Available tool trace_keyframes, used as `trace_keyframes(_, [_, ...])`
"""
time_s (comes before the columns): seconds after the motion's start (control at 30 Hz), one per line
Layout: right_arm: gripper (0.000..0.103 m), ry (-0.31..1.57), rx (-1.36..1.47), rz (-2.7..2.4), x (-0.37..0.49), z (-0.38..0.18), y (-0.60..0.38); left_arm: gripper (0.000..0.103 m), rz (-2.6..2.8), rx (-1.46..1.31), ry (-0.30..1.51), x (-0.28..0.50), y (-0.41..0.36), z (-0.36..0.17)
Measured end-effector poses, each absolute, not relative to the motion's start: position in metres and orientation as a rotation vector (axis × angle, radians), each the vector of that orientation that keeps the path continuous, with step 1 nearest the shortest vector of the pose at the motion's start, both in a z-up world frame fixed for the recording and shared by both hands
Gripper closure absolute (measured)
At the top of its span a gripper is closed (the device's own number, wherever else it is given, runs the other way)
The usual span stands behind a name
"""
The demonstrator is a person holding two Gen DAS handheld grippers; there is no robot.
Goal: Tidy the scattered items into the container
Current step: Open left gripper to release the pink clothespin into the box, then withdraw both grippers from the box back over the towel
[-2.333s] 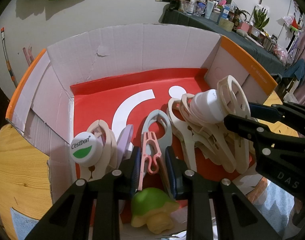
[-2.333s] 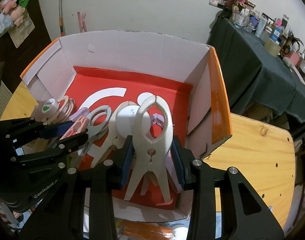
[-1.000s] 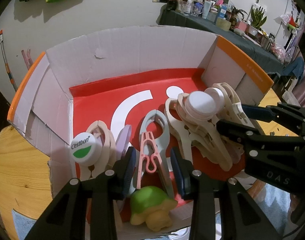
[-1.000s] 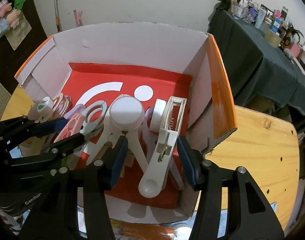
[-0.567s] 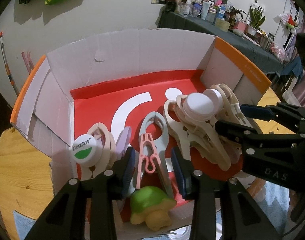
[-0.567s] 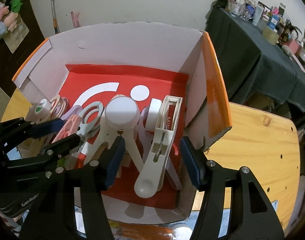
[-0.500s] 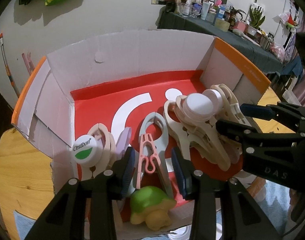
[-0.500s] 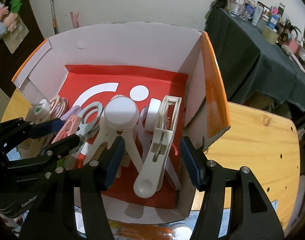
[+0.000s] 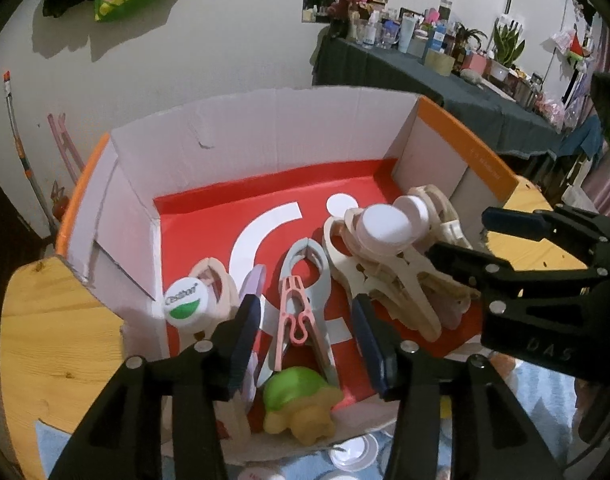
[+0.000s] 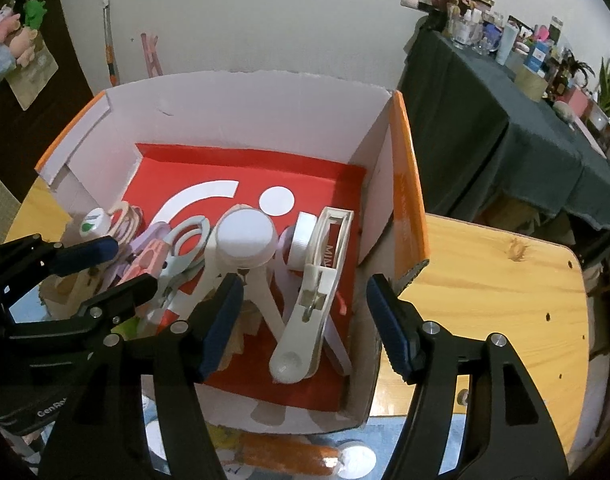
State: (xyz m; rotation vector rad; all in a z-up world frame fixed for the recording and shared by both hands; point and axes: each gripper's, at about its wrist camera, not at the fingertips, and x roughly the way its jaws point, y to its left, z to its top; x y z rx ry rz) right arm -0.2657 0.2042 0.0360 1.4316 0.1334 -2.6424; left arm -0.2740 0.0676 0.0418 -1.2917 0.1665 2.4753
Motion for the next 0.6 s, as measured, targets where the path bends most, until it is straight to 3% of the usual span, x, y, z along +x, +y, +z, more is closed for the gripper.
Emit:
trace_keyframes(0.07, [0.033, 0.136, 1.411, -2.65, -0.262, 0.041, 0.203, 0.047, 2.483, -1.273, 0.161, -0.27, 0.066, 0.049])
trace_keyframes(0.33, [0.033, 0.13, 1.346, -2.671, -0.245, 0.062, 0.199, 0.042, 2.51, -1.207, 0.158, -0.25, 0.057, 0.075])
trace_keyframes(0.6, [0.03, 0.095, 1.269, -2.699, -0.215, 0.085, 0.199, 0.03, 2.538, -1.135, 0.176, -0.217, 0.046, 0.101])
